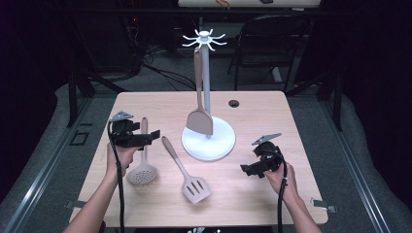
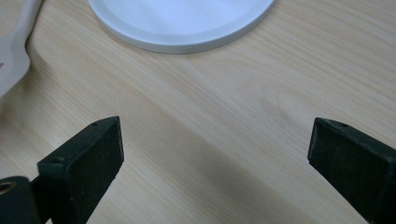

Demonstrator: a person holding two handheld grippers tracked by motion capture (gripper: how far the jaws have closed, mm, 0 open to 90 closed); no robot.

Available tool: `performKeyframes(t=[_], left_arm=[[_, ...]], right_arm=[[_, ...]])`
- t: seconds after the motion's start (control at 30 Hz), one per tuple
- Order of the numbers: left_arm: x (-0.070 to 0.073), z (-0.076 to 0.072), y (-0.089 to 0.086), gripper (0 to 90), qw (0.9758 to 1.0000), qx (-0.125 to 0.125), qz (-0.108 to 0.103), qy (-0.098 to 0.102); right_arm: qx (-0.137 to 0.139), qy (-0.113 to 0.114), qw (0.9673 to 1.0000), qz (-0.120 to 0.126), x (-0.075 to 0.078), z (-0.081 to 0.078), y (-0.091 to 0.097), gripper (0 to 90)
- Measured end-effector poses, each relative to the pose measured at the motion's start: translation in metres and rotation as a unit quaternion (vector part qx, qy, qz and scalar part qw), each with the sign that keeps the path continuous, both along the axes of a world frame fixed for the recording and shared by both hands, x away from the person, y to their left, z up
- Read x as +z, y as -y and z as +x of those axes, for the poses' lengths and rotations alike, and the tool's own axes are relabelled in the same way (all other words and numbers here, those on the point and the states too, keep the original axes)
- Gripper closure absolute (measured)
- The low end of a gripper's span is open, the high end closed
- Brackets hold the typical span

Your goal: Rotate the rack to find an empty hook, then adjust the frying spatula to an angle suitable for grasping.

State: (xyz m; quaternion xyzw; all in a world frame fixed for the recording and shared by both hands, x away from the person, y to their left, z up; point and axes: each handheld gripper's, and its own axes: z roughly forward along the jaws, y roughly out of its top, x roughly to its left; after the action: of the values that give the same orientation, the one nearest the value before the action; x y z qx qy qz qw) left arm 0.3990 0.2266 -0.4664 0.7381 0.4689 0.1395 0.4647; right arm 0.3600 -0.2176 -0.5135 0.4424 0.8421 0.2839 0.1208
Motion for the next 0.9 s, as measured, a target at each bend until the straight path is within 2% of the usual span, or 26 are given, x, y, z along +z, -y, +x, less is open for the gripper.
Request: performKeyframes(t=[0.17, 0.23, 0.27, 0.4, 0.5, 0.57, 0.67, 0.7, 0.73, 0.77, 0.8, 0.9], left_arm=[[-0.007, 0.006, 0.003, 3.4, 0.9999, -0.004, 0.007, -0.012], [-0.009, 0.007, 0.004, 3.1, 0.9999, -0.005, 0.008, -0.013], [-0.011, 0.007, 0.005, 3.1, 0.9998, -0.005, 0.010, -0.016], [-0.015, 0.007, 0.008, 3.0, 0.9993, -0.017, 0.027, -0.020], [-0.017, 0.008, 0.009, 2.5, 0.9994, -0.016, 0.021, -0.024], [-0.017, 0.008, 0.009, 2.3, 0.9993, -0.016, 0.020, -0.028], [-0.017, 0.007, 0.009, 2.4, 0.9993, -0.014, 0.022, -0.027], [-0.018, 0.007, 0.010, 2.4, 0.9993, -0.014, 0.022, -0.027], [-0.018, 0.007, 0.010, 2.4, 0.9992, -0.015, 0.023, -0.029], [-0.019, 0.007, 0.010, 2.4, 0.9992, -0.015, 0.024, -0.029], [-0.020, 0.007, 0.011, 2.4, 0.9992, -0.014, 0.021, -0.031], [-0.020, 0.006, 0.012, 2.4, 0.9992, -0.012, 0.023, -0.031]], right_arm=[[0.014, -0.004, 0.9998, 0.011, -0.001, 0.000, -0.009, 3.5], [0.022, -0.008, 0.9997, 0.001, 0.000, -0.002, -0.012, 3.7], [0.023, -0.003, 0.9997, 0.007, -0.001, -0.002, -0.015, 4.1], [0.031, 0.004, 0.9995, -0.004, 0.001, -0.005, -0.023, 5.8], [0.035, 0.002, 0.9994, -0.007, 0.002, -0.006, -0.026, 6.4], [0.035, 0.011, 0.9993, -0.010, 0.003, -0.009, -0.032, 10.5], [0.033, 0.009, 0.9994, -0.003, 0.005, -0.012, -0.040, 20.7], [0.033, 0.009, 0.9994, -0.003, 0.005, -0.012, -0.040, 20.7], [0.043, 0.007, 0.9990, 0.004, 0.007, -0.015, -0.046, 32.8], [0.043, 0.007, 0.9990, 0.004, 0.007, -0.015, -0.046, 32.8], [0.052, 0.007, 0.9986, 0.006, 0.008, -0.016, -0.049, 37.1], [0.081, 0.018, 0.9965, 0.014, 0.014, -0.024, -0.061, 57.3]])
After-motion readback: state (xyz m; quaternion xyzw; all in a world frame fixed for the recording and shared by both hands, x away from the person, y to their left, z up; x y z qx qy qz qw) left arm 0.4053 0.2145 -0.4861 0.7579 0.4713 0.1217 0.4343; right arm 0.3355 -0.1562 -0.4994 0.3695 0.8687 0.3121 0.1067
